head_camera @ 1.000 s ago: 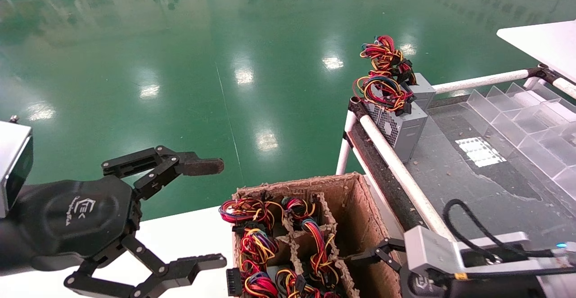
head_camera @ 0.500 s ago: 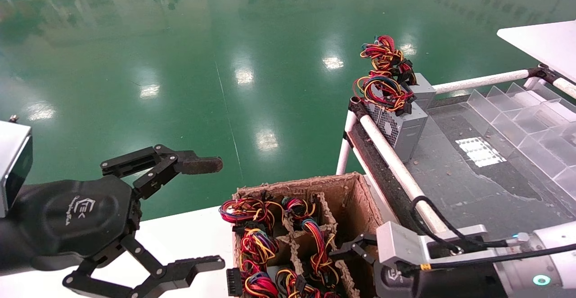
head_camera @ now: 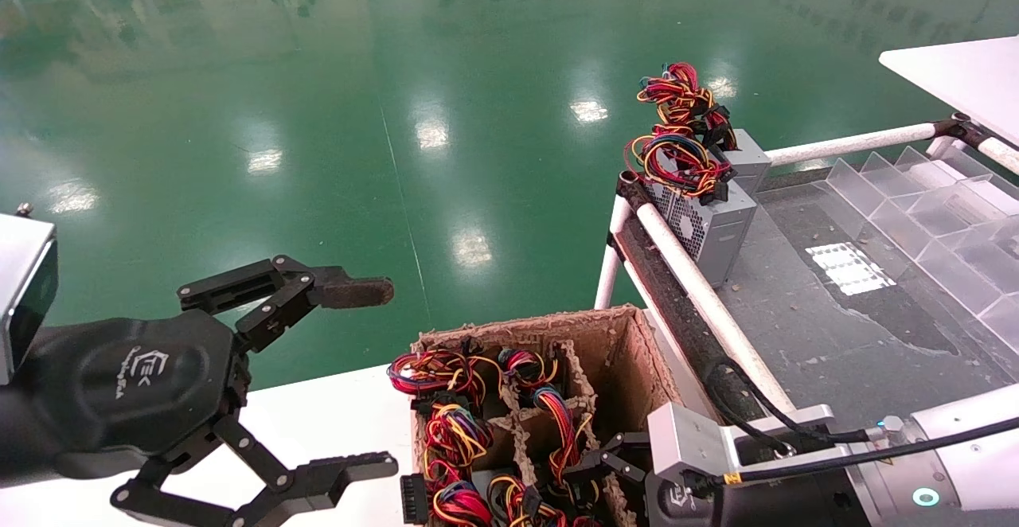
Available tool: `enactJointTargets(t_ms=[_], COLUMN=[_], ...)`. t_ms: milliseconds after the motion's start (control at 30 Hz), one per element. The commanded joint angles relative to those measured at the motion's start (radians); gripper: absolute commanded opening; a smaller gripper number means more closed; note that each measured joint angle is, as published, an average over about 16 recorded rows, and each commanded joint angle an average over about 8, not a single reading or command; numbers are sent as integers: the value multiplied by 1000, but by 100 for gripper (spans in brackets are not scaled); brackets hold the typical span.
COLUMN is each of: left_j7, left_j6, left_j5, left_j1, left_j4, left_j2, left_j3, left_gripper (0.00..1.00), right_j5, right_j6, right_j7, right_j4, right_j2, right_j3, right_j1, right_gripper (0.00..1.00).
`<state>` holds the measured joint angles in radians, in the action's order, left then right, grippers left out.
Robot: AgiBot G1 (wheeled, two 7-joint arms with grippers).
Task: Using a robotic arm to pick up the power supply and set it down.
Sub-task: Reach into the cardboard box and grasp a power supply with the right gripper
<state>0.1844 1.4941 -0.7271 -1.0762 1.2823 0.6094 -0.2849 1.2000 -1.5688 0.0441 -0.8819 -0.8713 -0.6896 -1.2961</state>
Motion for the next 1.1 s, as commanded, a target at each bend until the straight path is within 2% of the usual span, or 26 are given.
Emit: enactJointTargets(t_ms=[33,733,1100], left_j7=[0,-1,-1], left_j6=[0,-1,-1], left_j5=[0,1,2], left_j1=[0,0,-1], left_j4=[0,0,0], left_j2=[0,-1,-1], left_j3=[0,-2,-2], left_gripper=[100,100,100], right_j5=[2,-40,-94], right_j6=[0,2,6], right_j7=[-8,-77,-95], right_j4=[8,106,129], right_j2=[-3,-28,-13], right_j3=[-11,-75,-84], right_j1=[-5,-24,-14], right_gripper=[0,0,0])
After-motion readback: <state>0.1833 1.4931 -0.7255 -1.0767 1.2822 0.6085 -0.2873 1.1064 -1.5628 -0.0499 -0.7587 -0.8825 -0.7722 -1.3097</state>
